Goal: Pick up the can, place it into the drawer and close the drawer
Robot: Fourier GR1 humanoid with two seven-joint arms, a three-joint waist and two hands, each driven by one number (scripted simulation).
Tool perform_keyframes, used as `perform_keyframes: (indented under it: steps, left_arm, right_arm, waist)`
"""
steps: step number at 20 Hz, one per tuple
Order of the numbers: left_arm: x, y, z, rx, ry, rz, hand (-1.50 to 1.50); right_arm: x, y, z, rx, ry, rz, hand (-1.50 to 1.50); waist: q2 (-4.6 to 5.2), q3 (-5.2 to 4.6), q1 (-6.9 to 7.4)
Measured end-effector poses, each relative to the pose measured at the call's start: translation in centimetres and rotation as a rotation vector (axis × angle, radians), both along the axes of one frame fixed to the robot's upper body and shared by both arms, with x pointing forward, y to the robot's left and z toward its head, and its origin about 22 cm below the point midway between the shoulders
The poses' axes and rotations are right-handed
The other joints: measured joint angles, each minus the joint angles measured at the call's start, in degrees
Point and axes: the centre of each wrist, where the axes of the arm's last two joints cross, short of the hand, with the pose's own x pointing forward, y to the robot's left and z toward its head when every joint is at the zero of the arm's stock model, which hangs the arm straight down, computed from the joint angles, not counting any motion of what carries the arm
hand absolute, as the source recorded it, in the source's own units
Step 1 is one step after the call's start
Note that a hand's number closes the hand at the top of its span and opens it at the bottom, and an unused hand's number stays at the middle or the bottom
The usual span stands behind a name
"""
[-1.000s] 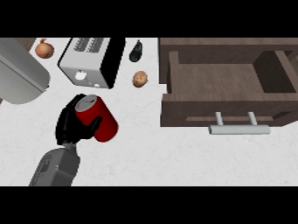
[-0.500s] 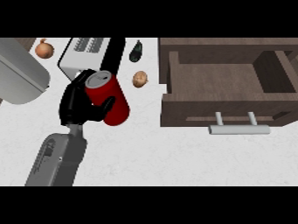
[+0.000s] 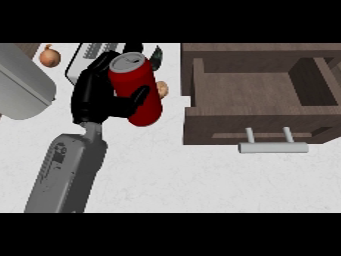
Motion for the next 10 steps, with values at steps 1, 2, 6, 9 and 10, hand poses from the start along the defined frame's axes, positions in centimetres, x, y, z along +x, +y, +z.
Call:
perform_keyframes:
  steps: [1,2,6,9,10]
  left_arm:
    - [0.1,-0.4,0.5,0.003,-0.005,0.002,1.5]
    - [0.3,-0.9,1.1,0.009,-0.011,0.0,1.5]
    - [1.5,-2.8,3.8,0.02,-0.022,-0.006,1.5]
    - [2.5,-4.3,4.8,0.028,-0.024,-0.011,1.5]
    - [2.9,-4.7,5.5,0.029,-0.023,-0.016,1.5]
  right_arm:
    - [-0.1,-0.2,-0.1,0.0,0.002,-0.004,-1.5]
    - [-0.2,-0.1,-0.1,0.003,0.0,-0.004,-1.5]
    - [0.6,-0.2,-0.1,0.003,-0.002,-0.001,-1.5]
    - [0.2,-0.3,-0.1,0.008,0.001,0.007,-1.5]
    - [0.1,-0.3,0.0,0.006,-0.001,0.005,-1.5]
  waist:
    - [0.01,0.0,-0.02]
    - [0.01,0.02,-0.07]
    - [0.06,0.01,-0.11]
    - [0.09,0.01,-0.37]
    - [0.09,0.01,-0.41]
